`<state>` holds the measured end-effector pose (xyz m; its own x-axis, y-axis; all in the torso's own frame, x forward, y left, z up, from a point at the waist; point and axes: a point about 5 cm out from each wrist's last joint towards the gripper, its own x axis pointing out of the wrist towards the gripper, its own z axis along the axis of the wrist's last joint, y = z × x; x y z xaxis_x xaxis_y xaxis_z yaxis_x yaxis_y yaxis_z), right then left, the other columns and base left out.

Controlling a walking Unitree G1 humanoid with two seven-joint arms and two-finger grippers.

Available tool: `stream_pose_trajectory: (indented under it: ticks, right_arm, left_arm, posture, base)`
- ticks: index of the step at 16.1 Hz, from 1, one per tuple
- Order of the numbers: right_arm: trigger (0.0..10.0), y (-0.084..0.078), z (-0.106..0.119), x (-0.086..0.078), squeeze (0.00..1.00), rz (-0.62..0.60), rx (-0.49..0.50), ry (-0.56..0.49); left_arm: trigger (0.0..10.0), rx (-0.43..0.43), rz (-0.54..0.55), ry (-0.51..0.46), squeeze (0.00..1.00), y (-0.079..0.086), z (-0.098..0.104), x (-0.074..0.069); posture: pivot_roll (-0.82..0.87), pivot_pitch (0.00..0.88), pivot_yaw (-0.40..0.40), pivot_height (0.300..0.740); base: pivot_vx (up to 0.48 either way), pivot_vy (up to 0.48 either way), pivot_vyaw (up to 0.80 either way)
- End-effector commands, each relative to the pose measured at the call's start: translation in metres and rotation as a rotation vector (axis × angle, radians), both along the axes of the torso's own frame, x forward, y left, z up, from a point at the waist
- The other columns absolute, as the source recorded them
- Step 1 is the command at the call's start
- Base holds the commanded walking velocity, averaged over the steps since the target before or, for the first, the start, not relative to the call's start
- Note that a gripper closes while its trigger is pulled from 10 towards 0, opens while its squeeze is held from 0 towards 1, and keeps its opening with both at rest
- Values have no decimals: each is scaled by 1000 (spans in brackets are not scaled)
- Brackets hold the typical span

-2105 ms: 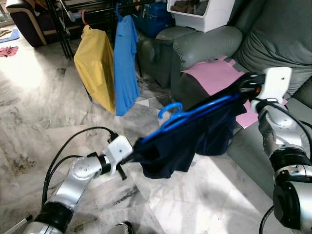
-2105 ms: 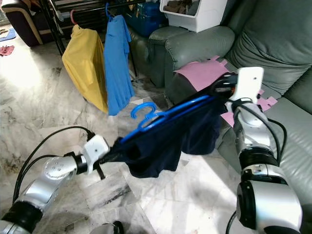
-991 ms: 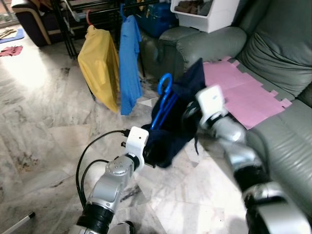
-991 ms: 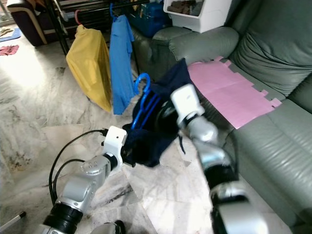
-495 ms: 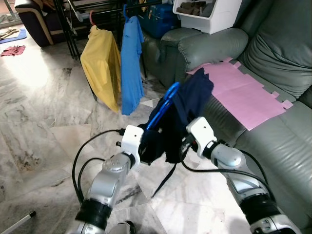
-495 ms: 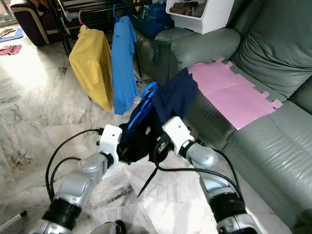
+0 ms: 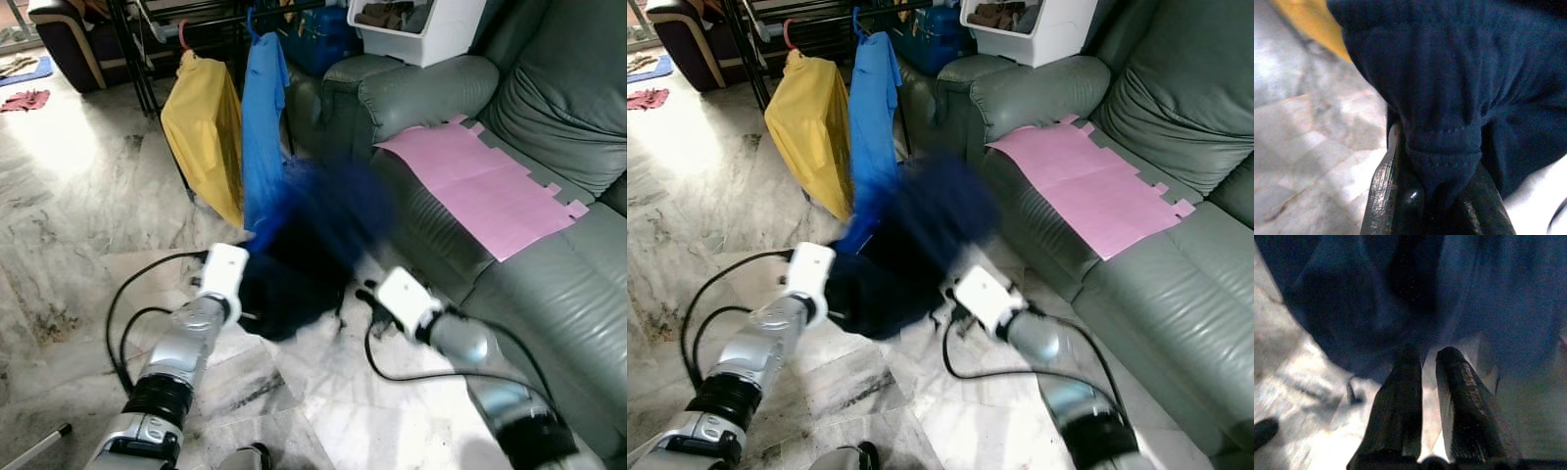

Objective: Hang hanger

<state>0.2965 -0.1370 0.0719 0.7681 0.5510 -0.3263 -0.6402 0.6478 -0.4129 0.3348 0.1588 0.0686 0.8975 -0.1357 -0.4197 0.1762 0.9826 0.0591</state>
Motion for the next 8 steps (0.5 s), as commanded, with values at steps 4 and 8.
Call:
stream_pose_trajectory:
  ticks: [4,8]
  right_arm:
    - [10000,-9,17,5,1000,-110,82,-142]
    - [10000,-18,37,14,1000,-124,95,-233]
  left_arm:
    - [745,-137,83,-123,0,-5,12,8]
    - [3529,-57,-94,-136,0,-6,8,-1]
  posture:
    - [-15,85,1,740]
    - [-11,83,-1,740]
  base:
    - [0,0,0]
    - [0,0,0]
